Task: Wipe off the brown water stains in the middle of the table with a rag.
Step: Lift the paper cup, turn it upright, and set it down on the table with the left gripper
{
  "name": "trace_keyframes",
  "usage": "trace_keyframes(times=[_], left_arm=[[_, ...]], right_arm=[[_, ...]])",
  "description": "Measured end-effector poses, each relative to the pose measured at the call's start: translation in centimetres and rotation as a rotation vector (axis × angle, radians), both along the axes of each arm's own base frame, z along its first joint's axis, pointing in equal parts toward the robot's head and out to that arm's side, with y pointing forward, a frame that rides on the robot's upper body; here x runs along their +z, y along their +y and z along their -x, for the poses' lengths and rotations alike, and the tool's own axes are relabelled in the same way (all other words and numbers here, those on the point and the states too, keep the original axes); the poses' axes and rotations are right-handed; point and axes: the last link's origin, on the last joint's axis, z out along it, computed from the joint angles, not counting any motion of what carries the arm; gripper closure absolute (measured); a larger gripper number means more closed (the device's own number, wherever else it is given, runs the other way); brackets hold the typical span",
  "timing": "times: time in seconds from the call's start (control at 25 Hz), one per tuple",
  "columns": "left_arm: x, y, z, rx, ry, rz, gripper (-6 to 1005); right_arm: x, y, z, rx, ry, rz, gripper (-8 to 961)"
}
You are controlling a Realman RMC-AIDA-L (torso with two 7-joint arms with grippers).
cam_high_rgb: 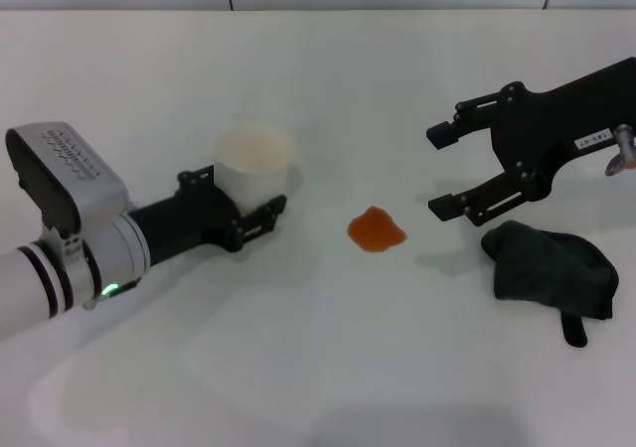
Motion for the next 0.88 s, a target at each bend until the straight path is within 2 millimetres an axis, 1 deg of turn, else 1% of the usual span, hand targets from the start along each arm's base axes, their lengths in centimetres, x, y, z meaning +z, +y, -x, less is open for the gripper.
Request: trace_keyframes(times=[0.08,0.4,0.64,0.88], left_arm=[[-0.09,-0.17,0.11,-0.001,0.005,0.006,404],[0.14,-0.03,0.09,-0.008,0.006,-0.002,105],[0.22,0.01,0.1,-0.011,0.008,-0.005,106],[0.34,-0.4,0.54,-0.003,0.006,-0.009,106]], right_arm=[[0.01,0.02,-0.03,-0.001,0.0,-0.002,84],[0.0,0.02,-0.16,-0.005,-0.005,-0.003,83],[0.01,0.02,-0.11,-0.004,-0.002,-0.003,83],[0.03,0.02,-0.17,-0.006,-0.003,-0.004,83]])
